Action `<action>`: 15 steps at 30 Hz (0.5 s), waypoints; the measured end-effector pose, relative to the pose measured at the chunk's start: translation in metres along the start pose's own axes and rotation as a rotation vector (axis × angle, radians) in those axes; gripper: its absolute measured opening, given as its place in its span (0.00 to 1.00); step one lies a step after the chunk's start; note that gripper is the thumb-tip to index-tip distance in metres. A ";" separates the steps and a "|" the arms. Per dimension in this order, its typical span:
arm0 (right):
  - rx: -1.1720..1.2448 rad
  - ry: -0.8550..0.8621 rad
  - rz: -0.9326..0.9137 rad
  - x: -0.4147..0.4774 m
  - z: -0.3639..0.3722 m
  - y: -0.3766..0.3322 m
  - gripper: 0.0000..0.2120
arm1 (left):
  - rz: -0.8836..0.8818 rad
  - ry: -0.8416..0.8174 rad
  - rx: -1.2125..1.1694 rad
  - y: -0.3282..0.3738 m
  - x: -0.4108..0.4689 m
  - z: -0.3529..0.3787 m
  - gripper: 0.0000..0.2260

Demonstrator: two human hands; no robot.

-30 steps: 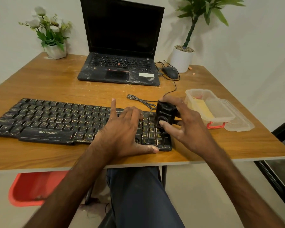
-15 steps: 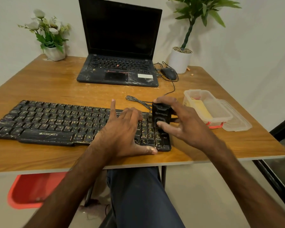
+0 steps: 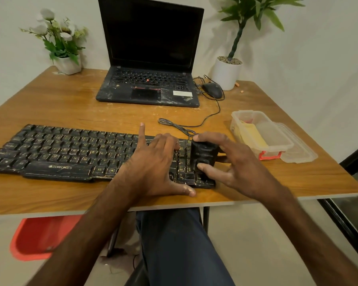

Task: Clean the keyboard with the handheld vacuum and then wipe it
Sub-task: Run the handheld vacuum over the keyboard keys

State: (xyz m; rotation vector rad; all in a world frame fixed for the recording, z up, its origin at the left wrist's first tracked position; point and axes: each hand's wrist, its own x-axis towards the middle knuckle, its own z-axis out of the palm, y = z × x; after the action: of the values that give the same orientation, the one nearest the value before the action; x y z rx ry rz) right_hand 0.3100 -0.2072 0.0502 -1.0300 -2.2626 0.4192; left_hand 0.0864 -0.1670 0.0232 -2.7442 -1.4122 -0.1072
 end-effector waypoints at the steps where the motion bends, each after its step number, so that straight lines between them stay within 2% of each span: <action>1: 0.021 -0.012 -0.022 -0.006 0.001 -0.004 0.27 | -0.001 0.000 0.001 0.000 0.000 0.001 0.53; 5: -0.059 -0.016 -0.112 -0.033 -0.002 -0.008 0.28 | -0.008 0.009 0.004 0.000 0.000 0.001 0.53; 8: -0.130 0.008 -0.094 -0.043 -0.008 -0.005 0.28 | -0.007 0.013 0.011 0.001 0.001 0.000 0.52; 15: -0.151 -0.018 -0.150 -0.022 0.013 -0.017 0.26 | -0.007 -0.004 -0.011 0.002 0.001 -0.003 0.52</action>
State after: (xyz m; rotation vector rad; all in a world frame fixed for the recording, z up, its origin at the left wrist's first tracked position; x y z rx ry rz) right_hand 0.3034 -0.2354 0.0396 -0.9240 -2.3975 0.1981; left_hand 0.0881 -0.1675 0.0264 -2.7501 -1.4270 -0.1110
